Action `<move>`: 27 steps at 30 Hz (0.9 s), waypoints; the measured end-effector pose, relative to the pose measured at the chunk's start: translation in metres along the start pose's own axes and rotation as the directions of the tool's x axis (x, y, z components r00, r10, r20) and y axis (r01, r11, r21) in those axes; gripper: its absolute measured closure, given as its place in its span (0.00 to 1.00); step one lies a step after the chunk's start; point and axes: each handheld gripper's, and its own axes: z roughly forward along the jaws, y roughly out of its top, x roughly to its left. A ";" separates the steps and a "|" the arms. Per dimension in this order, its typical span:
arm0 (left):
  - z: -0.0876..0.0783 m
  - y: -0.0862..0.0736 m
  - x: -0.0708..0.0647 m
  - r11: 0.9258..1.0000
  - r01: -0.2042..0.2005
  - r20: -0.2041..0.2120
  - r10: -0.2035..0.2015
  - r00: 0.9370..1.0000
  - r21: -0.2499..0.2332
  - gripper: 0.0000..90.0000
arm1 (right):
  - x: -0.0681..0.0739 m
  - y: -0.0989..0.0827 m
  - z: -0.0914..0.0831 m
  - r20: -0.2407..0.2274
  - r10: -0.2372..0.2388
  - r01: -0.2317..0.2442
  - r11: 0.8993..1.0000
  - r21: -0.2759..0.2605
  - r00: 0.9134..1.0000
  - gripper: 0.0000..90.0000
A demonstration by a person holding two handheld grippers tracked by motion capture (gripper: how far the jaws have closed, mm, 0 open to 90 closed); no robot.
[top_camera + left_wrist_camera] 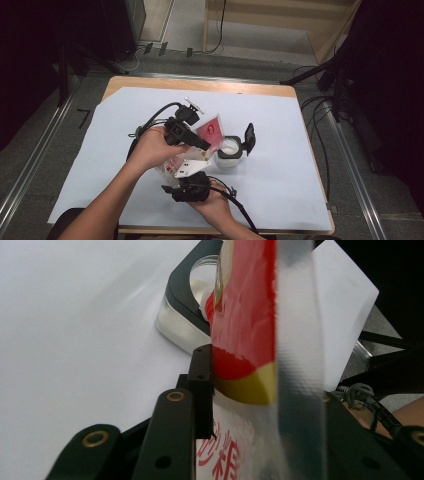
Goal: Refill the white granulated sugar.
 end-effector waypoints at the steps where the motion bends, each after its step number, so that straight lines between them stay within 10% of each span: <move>1: 0.000 0.000 0.001 1.000 0.000 0.000 0.000 1.000 0.000 0.81 | 0.000 0.000 0.000 -0.001 0.000 0.000 1.000 -0.002 1.000 0.62; 12: -0.018 -0.006 0.000 0.997 0.004 0.036 -0.001 0.999 -0.076 0.89 | -0.006 0.002 -0.003 0.027 -0.019 0.019 1.000 -0.003 0.999 0.62; 27: -0.070 -0.020 0.008 0.972 0.024 0.045 -0.014 0.999 -0.235 0.90 | -0.030 0.007 -0.020 0.072 0.058 -0.053 0.996 -0.070 0.996 0.58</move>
